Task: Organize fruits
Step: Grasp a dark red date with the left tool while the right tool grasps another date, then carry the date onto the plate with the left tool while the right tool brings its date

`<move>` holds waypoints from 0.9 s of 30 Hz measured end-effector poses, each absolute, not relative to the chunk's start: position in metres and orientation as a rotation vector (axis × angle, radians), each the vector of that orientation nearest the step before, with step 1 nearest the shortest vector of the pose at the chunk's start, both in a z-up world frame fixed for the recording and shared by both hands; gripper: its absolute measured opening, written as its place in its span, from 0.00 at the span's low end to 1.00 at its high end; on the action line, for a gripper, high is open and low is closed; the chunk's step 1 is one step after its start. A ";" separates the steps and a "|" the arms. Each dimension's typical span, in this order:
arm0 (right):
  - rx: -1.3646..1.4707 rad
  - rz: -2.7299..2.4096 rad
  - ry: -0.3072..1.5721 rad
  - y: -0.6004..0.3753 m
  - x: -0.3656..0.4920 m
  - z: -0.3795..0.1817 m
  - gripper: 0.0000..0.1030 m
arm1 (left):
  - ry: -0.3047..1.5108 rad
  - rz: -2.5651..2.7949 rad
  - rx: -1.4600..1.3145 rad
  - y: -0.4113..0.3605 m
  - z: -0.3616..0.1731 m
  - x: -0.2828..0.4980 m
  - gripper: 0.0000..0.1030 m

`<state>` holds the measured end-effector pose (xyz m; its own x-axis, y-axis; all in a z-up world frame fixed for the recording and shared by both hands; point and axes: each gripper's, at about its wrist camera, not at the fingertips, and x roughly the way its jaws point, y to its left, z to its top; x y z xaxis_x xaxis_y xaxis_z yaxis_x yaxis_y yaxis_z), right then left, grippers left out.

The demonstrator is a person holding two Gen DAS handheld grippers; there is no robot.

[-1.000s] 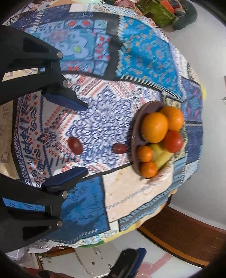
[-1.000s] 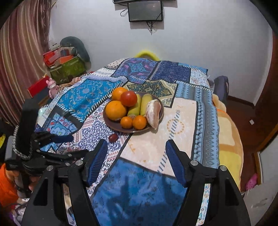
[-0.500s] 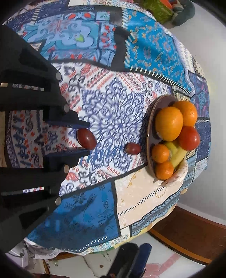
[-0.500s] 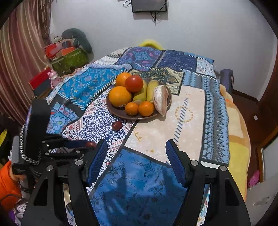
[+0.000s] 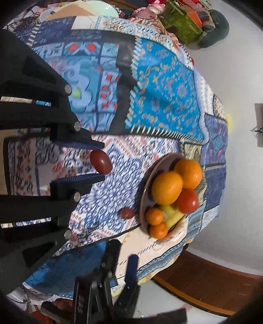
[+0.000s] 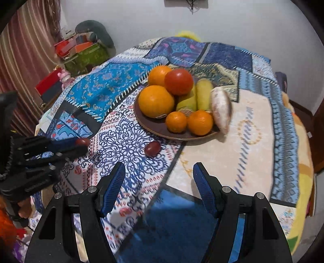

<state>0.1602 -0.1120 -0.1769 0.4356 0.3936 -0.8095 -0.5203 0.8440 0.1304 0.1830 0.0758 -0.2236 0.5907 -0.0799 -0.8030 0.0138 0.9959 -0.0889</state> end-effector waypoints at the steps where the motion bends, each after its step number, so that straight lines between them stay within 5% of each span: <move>1: -0.146 0.571 0.970 -0.109 0.163 -0.180 0.61 | 0.931 -0.051 -0.078 0.079 -0.223 0.183 0.23; 5: -0.153 0.592 1.014 -0.096 0.174 -0.193 0.47 | 0.915 -0.044 -0.088 0.090 -0.220 0.188 0.23; 13: -0.177 0.595 1.048 -0.079 0.186 -0.212 0.41 | 0.901 -0.062 -0.092 0.093 -0.224 0.195 0.23; 18: -0.168 0.578 1.035 -0.083 0.186 -0.212 0.21 | 0.904 -0.073 -0.101 0.090 -0.227 0.201 0.23; 27: -0.108 0.587 1.010 -0.105 0.179 -0.196 0.21 | 0.893 -0.097 -0.093 0.074 -0.222 0.206 0.23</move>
